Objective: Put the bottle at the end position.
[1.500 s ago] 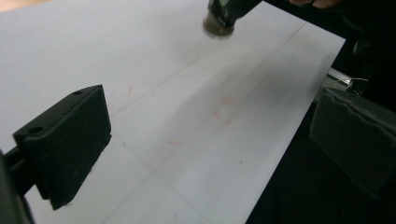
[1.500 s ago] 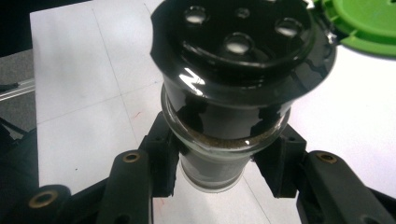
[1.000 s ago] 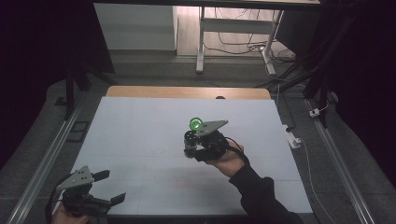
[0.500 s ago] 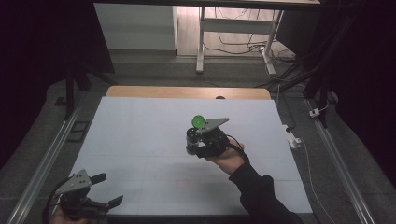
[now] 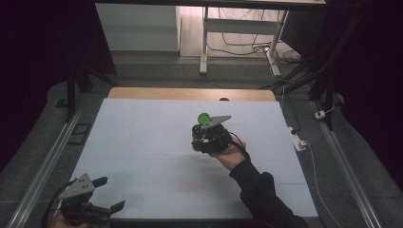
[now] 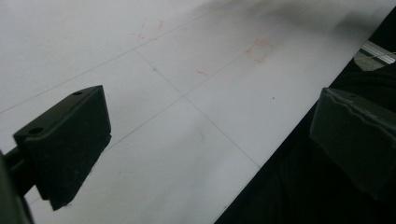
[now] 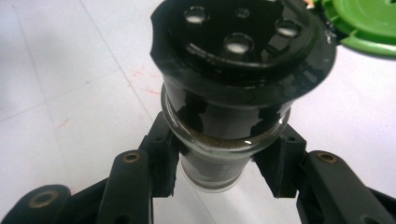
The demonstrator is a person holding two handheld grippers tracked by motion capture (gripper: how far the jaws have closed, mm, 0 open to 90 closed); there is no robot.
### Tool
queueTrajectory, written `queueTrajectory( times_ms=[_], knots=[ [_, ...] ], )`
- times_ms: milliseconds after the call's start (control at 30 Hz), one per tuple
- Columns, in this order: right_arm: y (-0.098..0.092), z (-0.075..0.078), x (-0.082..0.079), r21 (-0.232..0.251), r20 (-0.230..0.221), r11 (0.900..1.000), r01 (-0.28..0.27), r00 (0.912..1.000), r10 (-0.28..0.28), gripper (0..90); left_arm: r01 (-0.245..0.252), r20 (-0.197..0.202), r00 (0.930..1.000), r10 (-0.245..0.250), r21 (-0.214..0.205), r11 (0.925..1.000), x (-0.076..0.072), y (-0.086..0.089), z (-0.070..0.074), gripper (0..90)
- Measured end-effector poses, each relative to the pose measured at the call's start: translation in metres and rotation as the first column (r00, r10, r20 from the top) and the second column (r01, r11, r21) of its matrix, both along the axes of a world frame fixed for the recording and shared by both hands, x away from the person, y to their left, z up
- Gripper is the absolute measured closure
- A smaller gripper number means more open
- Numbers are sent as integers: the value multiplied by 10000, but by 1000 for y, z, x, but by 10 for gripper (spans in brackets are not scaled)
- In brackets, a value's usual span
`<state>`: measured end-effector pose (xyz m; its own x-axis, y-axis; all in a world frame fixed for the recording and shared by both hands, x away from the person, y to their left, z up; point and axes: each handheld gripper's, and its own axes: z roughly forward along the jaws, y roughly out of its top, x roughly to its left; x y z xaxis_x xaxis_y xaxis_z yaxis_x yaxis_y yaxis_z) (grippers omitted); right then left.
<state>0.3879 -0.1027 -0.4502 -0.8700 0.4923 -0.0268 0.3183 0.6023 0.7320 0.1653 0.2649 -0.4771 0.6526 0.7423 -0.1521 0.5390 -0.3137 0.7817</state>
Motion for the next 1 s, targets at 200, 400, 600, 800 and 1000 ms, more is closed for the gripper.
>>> queueTrajectory(
  times_ms=[200,400,600,800,1000],
  knots=[
    [8,-10,10,-58,50,10000,39,10000,-39,531,-132,-29,9999,132,5,9999,0,2,0,0],
    [15,-18,17,-76,118,9999,127,9999,-126,531,-204,-43,9998,204,-37,9998,-1,3,0,0],
    [22,-27,28,-114,104,9996,272,9996,-271,531,-225,-84,9997,225,-41,9997,0,3,0,0],
    [24,-34,34,-203,105,9993,300,9995,-298,531,-221,-98,9997,221,-40,9997,0,3,0,0],
    [25,-40,40,-221,51,9991,363,9993,-362,531,-205,-100,9997,204,-40,9998,0,3,0,0]
  ],
)
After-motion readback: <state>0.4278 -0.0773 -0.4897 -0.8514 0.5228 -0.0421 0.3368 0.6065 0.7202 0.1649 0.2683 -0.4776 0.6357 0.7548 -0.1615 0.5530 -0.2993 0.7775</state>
